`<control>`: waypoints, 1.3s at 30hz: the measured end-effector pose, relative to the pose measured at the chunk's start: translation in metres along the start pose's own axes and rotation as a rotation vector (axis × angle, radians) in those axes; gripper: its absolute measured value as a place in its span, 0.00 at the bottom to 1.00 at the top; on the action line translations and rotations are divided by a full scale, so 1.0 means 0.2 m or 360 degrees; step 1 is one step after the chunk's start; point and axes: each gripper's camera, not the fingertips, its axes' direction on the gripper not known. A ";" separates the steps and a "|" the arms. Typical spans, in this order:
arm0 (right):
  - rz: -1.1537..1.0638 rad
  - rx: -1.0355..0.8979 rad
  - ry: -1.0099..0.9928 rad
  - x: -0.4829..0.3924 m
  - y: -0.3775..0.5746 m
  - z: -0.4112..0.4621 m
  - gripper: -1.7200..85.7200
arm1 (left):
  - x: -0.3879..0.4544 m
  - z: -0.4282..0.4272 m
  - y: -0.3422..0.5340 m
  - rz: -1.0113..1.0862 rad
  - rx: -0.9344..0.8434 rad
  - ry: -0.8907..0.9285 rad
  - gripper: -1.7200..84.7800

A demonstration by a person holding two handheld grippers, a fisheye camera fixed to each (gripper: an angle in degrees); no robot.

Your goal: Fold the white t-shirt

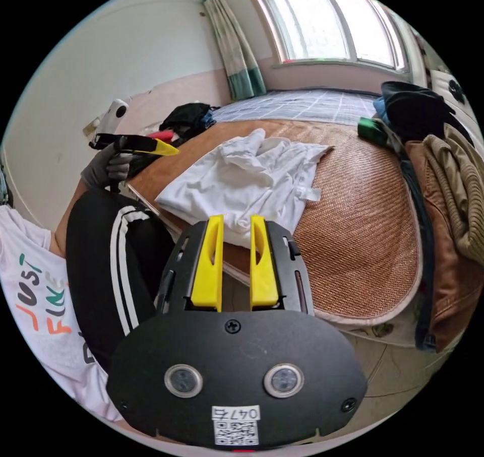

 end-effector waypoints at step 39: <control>-0.0697 -0.0523 0.0098 -0.29 -0.97 0.67 0.01 | 0.94 0.59 -0.68 0.0625 -0.0668 -0.0408 0.13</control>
